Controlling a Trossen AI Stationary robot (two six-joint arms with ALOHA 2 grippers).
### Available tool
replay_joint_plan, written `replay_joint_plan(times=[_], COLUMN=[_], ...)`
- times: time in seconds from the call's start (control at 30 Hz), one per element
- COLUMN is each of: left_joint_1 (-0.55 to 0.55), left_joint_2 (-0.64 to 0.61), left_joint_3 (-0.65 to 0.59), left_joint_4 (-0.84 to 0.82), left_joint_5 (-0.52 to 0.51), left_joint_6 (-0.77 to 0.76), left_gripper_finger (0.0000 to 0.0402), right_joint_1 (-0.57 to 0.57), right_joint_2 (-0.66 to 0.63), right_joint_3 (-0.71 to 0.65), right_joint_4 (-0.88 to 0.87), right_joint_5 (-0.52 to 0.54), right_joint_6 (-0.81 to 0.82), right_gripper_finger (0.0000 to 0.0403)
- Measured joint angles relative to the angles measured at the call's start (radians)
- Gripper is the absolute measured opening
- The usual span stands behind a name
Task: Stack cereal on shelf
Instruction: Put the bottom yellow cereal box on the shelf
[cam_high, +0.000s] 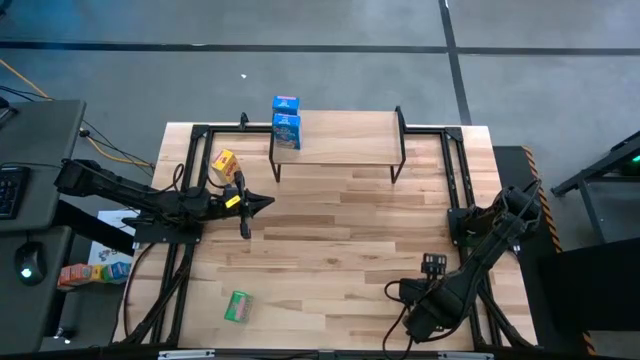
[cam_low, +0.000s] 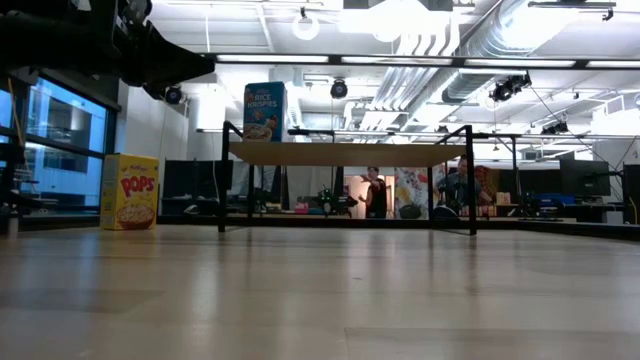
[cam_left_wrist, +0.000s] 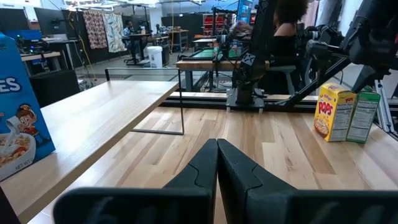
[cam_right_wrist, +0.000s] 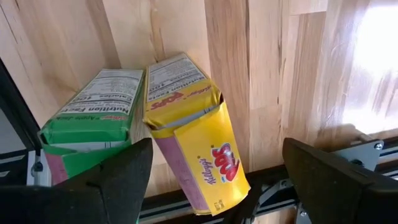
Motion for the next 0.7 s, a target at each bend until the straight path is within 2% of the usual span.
replay_joint_plan(times=[0.3,0.7], left_joint_1=[0.0,0.0], left_joint_2=[0.0,0.0], left_joint_3=[0.0,0.0], left_joint_4=[-0.002,-0.004], left_joint_5=[0.0,0.0], left_joint_6=[0.0,0.0], left_gripper_finger=[0.0003,0.0003], right_joint_1=[0.0,-0.014], right_joint_2=[0.0,0.0], right_joint_3=[0.0,0.0], right_joint_4=[0.015,0.04], right_joint_5=[-0.005,-0.047], right_joint_6=[0.03,0.03], right_gripper_finger=[0.0314,0.0313])
